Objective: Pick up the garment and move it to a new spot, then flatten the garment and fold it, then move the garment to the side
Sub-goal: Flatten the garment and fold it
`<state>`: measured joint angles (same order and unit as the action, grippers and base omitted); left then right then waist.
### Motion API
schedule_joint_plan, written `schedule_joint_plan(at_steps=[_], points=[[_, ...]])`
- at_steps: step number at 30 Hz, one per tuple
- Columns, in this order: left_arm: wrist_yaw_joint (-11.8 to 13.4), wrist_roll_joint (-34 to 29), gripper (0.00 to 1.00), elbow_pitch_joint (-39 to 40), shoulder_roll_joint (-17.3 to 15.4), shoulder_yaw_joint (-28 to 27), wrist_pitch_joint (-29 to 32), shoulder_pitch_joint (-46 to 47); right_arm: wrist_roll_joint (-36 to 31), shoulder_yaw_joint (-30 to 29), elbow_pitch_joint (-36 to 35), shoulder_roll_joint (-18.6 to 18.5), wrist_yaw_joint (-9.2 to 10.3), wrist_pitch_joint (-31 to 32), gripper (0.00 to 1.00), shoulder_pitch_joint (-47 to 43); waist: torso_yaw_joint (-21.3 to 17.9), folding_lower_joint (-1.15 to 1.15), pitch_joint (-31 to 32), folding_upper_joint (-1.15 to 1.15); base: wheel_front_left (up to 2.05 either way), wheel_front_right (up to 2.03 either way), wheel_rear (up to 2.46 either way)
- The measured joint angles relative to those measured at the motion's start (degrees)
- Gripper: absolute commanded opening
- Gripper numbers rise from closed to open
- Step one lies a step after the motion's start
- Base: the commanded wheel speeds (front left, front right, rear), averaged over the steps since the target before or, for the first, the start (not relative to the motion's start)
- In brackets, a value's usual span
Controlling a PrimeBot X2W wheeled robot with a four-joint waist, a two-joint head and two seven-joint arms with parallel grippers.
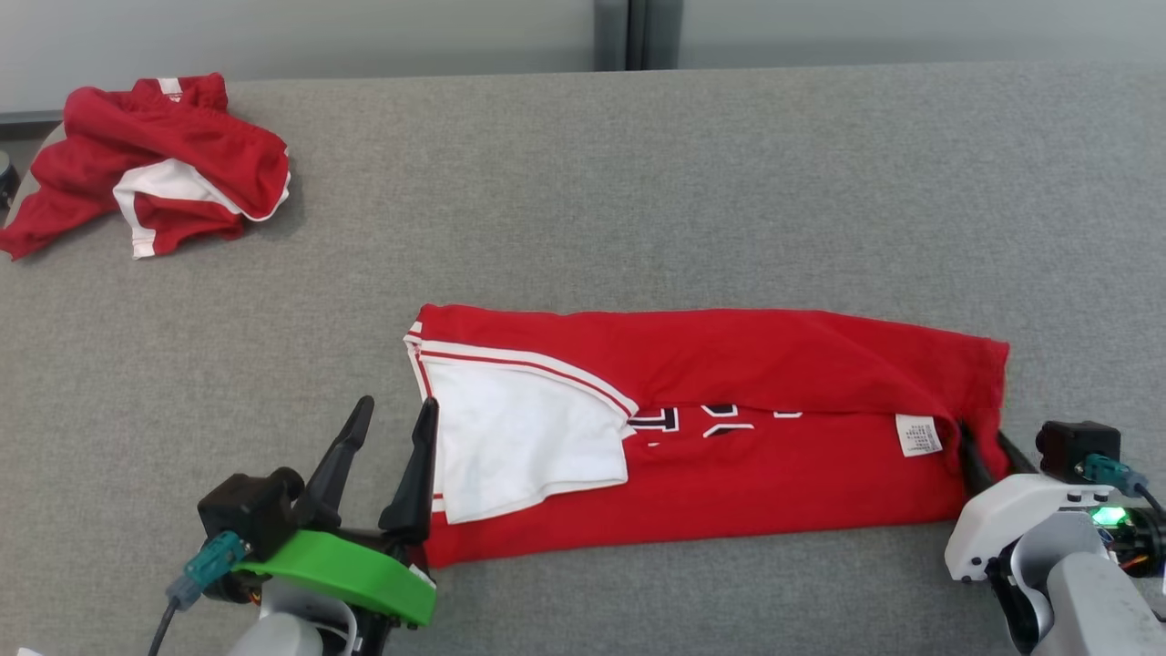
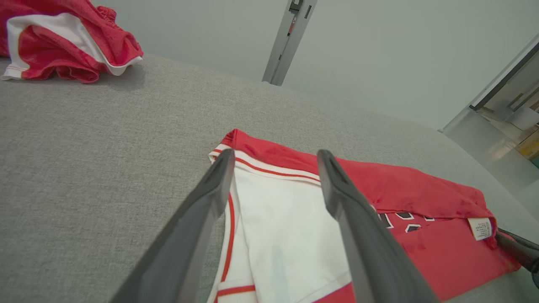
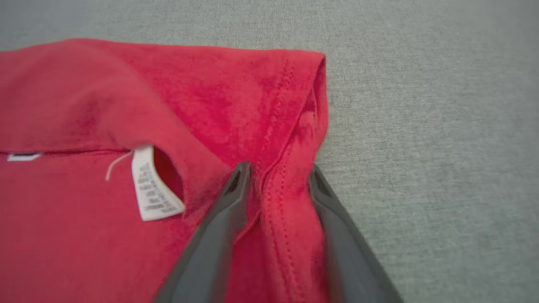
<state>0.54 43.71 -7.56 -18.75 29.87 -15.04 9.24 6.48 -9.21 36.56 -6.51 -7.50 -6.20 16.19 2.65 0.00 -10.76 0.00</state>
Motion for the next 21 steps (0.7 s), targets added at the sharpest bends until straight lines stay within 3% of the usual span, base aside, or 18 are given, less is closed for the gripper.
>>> schedule_joint_plan(at_steps=[6, 15, 21], points=[[-0.29, -3.67, 1.0, -0.19, 1.74, -2.43, 0.0, -0.36, 0.0, -1.38, 1.68, -0.87, -0.08, -0.75, 0.0, 1.91, -1.06, 0.0, 0.72, 0.0, 0.0, 0.0, 0.0], [-1.38, -7.91, 1.0, -1.96, 4.12, -6.2, 0.0, -1.38, 0.18, -8.91, -0.08, -9.87, -0.05, 0.38, 0.0, 2.18, -3.08, 0.0, 2.87, 0.0, 0.0, 0.0, 0.0], [-1.66, -12.76, 1.0, -2.31, 6.0, -9.5, 0.0, -2.37, 0.22, -12.49, -3.16, -11.96, -0.05, 2.26, 0.0, 0.31, -3.75, 0.0, 4.5, 0.0, 0.0, 0.0, 0.0]])
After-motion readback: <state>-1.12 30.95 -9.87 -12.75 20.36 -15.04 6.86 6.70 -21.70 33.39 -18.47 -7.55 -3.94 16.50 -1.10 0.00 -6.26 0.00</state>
